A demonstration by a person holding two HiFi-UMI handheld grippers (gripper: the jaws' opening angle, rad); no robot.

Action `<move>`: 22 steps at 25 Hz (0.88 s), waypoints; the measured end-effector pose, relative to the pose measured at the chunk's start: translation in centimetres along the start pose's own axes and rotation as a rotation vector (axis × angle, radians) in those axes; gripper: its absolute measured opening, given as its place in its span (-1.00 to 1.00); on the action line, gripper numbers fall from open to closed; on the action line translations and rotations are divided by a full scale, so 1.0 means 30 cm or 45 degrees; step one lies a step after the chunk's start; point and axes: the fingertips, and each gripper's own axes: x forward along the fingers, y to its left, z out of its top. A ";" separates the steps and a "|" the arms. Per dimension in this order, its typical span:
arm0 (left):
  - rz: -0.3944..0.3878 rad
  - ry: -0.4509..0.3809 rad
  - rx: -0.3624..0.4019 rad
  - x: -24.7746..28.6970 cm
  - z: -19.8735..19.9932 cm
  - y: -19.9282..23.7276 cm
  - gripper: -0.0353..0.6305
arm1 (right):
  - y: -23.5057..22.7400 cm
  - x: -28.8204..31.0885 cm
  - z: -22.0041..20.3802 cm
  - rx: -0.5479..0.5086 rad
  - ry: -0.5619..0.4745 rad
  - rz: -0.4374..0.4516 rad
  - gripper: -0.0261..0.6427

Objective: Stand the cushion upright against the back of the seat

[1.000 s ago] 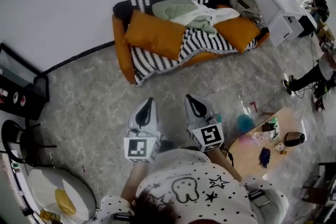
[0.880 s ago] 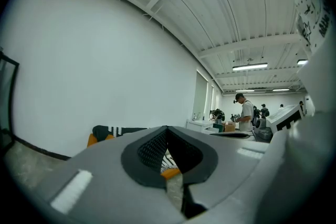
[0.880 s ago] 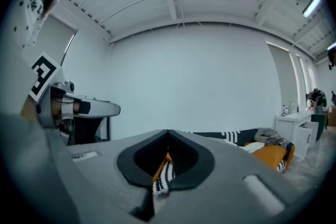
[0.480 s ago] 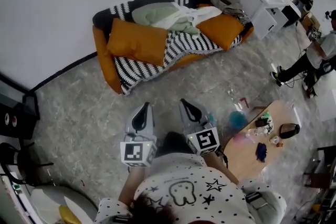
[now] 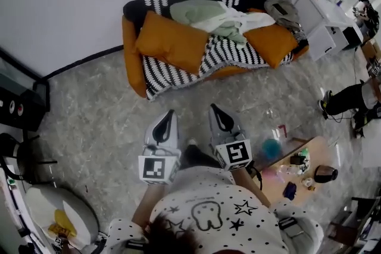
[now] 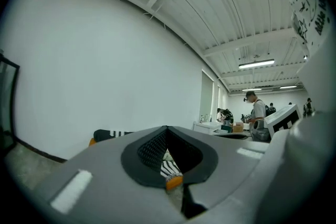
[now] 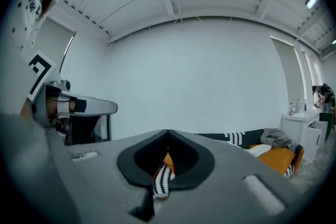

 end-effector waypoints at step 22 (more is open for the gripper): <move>0.195 -0.028 0.045 0.245 -0.001 0.080 -0.90 | -0.205 0.204 -0.007 0.033 -0.012 0.070 -0.93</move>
